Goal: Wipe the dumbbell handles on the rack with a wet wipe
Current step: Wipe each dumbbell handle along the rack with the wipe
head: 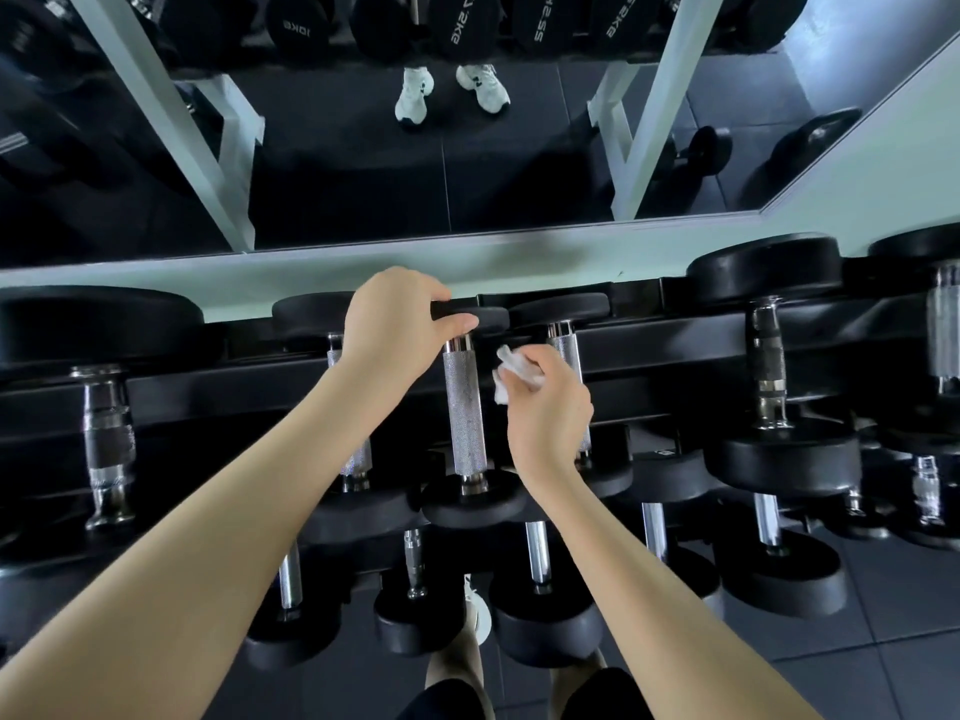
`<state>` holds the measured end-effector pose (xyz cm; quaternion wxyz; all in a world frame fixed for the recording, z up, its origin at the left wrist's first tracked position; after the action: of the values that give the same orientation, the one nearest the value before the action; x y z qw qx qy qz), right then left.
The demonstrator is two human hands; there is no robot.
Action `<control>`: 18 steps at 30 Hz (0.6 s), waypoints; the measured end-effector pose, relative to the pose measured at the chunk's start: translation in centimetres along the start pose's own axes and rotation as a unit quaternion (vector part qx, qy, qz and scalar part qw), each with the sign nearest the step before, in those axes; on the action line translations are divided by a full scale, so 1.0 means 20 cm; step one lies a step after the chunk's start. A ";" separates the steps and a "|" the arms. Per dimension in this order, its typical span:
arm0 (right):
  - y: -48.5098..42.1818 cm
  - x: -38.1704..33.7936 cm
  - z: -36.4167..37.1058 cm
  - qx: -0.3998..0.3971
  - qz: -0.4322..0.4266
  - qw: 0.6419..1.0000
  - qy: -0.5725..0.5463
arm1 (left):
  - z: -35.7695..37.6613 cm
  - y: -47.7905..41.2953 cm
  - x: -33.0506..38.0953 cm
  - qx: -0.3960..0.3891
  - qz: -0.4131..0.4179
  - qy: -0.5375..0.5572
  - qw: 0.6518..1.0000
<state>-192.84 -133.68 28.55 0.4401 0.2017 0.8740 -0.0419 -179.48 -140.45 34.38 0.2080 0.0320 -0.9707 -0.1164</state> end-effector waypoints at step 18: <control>0.10 0.13 0.03 -0.218 -0.002 0.974 -0.062 | -0.02 -0.01 0.00 -0.010 0.042 0.015 0.999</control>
<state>-192.98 -131.16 26.44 0.5265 0.0964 0.8336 0.1365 -179.34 -140.69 34.61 0.2273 -0.0091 -0.9667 -0.1170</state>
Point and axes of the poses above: each hand's wrist, its own y-axis away from the middle knuckle, its own z-axis out of the palm, x = y × z, the point moved 1 cm from there along -y, towards the middle knuckle, and after that the axes turned 3 degrees about -z, right-handed, at the moved point
